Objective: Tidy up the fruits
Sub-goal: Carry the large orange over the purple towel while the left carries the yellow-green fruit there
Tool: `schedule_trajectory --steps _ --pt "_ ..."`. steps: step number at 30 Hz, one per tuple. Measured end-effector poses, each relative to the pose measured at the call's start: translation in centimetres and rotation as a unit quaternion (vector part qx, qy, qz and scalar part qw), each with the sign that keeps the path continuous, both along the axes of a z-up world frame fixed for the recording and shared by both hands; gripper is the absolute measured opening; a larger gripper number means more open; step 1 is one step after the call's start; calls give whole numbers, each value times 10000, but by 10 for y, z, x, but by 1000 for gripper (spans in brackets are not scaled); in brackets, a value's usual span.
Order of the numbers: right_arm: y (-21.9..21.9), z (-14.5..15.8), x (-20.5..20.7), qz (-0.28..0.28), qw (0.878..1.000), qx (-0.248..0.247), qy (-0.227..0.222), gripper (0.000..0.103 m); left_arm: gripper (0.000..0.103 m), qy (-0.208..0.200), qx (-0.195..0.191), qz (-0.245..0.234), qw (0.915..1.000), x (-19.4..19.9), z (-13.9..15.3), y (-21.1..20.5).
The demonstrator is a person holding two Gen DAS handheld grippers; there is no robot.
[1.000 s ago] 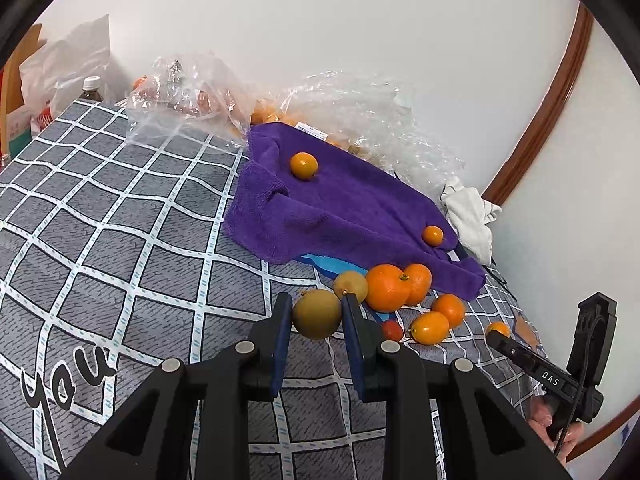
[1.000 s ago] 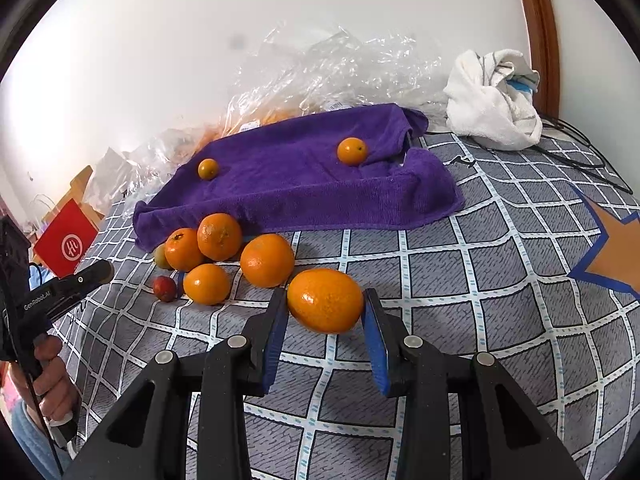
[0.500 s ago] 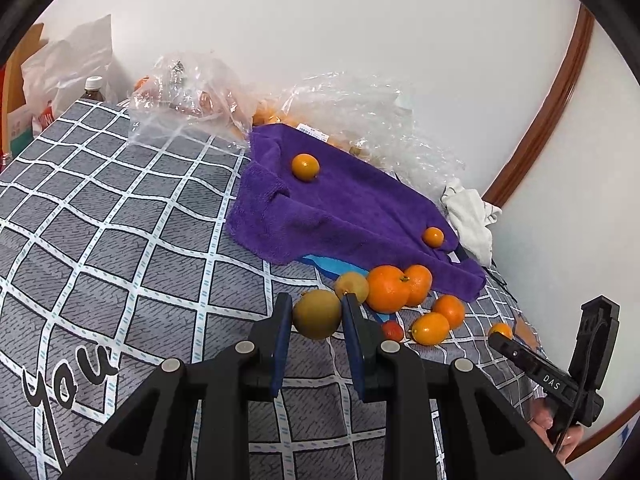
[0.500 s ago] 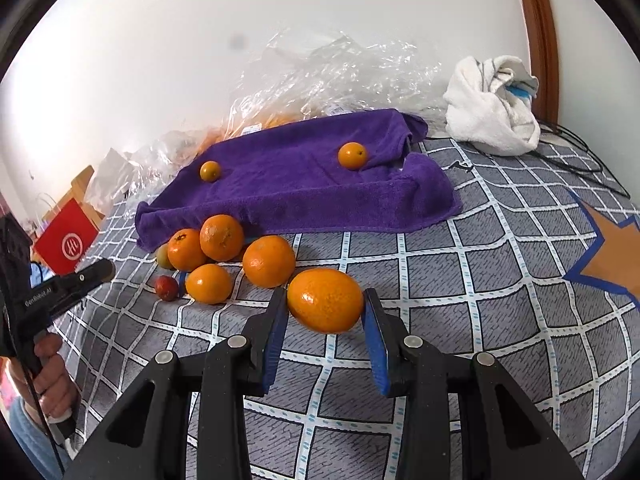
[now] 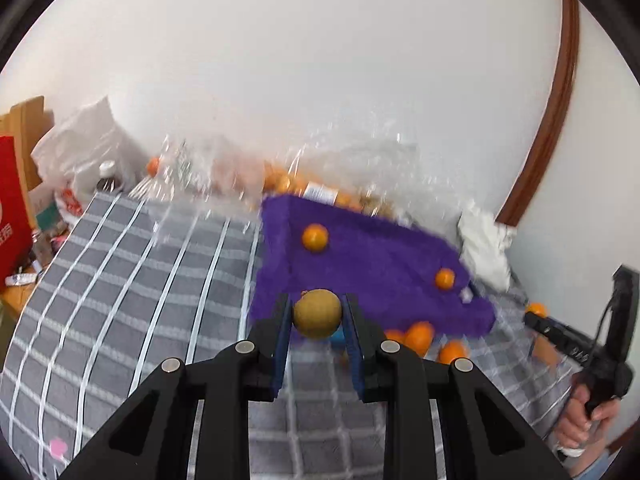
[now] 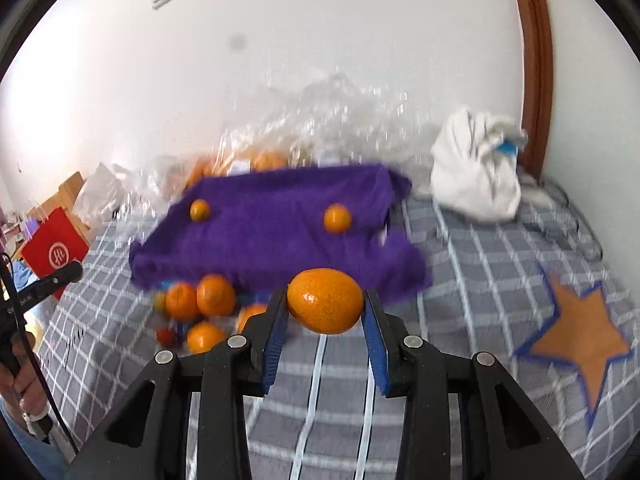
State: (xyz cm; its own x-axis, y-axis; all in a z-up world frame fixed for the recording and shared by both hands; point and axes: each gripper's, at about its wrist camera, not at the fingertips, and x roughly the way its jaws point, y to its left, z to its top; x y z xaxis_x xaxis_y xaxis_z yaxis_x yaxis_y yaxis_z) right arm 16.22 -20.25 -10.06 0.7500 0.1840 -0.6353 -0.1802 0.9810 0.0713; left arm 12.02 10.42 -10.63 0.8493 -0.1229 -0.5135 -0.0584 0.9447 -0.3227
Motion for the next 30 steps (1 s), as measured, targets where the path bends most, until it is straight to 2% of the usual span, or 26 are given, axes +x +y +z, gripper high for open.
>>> schedule_trajectory --steps 4,9,15,19,23,27,30 --pt "7 20 35 13 9998 40 -181 37 24 -173 -74 131 9997 27 24 4" --pt "11 17 79 -43 9997 182 -160 37 24 -250 -77 209 9994 68 29 -2" --pt "6 -20 103 43 9993 373 30 37 24 -203 51 194 9996 116 4 -13" --pt "3 -38 110 83 9987 397 313 37 24 94 -170 173 9997 145 -21 -13" --pt "11 -47 112 235 9983 305 439 37 24 220 -259 87 9994 153 -47 -16" --pt "19 -61 115 292 9979 114 560 37 24 391 31 73 9992 155 -61 -20" --pt "19 -71 120 253 9969 92 746 37 24 556 38 14 9984 160 -68 -21"
